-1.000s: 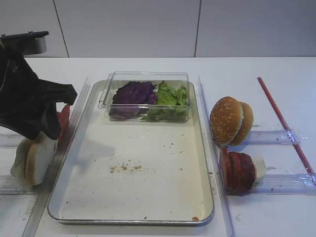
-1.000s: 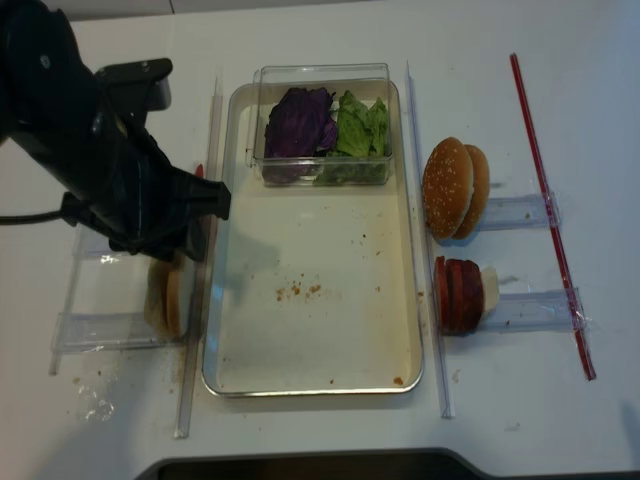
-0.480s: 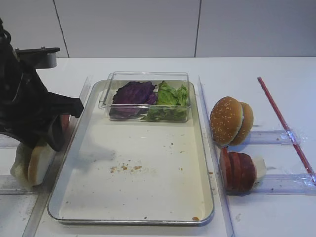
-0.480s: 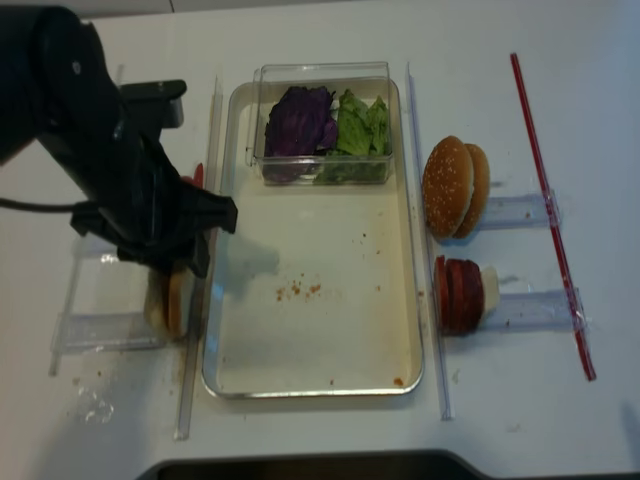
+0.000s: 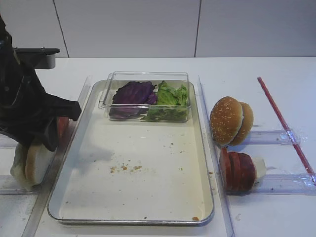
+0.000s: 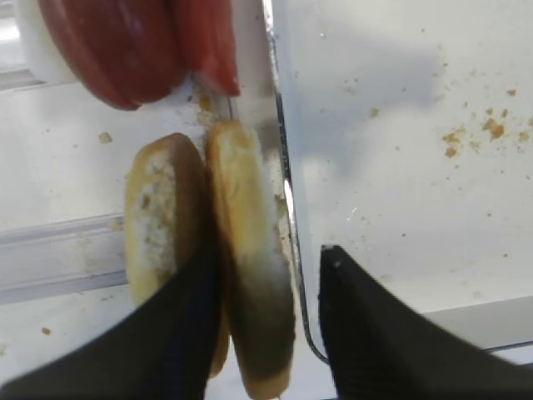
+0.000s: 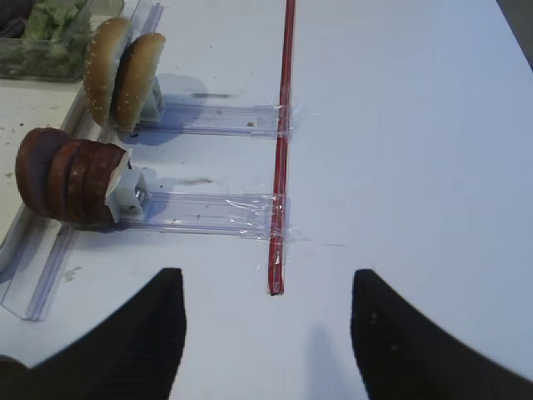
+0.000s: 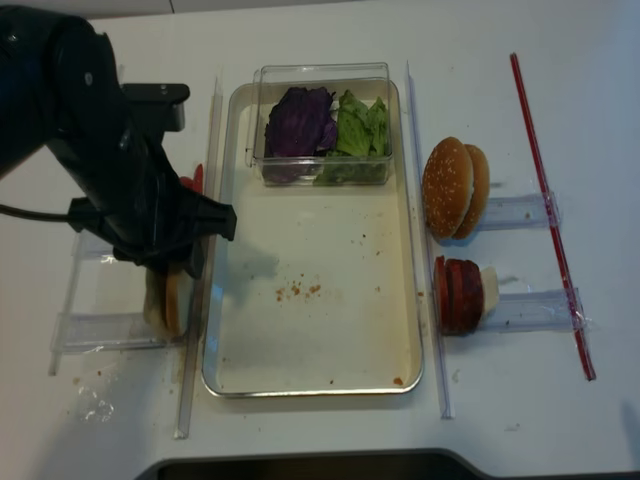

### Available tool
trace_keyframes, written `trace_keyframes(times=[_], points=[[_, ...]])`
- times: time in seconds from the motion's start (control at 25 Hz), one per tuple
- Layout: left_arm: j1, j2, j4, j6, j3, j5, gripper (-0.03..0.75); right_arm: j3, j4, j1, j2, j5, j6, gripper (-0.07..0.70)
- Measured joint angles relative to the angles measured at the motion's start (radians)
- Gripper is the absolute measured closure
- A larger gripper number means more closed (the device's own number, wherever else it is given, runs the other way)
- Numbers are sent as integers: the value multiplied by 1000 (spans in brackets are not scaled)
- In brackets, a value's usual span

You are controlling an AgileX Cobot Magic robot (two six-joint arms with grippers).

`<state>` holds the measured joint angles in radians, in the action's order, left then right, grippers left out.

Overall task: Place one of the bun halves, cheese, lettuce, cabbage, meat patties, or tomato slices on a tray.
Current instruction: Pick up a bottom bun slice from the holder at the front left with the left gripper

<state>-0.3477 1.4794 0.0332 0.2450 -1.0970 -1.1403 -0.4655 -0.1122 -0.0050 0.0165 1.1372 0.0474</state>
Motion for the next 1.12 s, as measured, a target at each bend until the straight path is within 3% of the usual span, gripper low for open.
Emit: trace_keyframes(times=[0.28, 1.12], points=[[0, 0, -6, 2, 0, 0, 534, 0, 2, 0, 0, 0, 0, 178], [0, 0, -69, 62, 0, -18, 631, 0, 2, 0, 0, 0, 0, 177]])
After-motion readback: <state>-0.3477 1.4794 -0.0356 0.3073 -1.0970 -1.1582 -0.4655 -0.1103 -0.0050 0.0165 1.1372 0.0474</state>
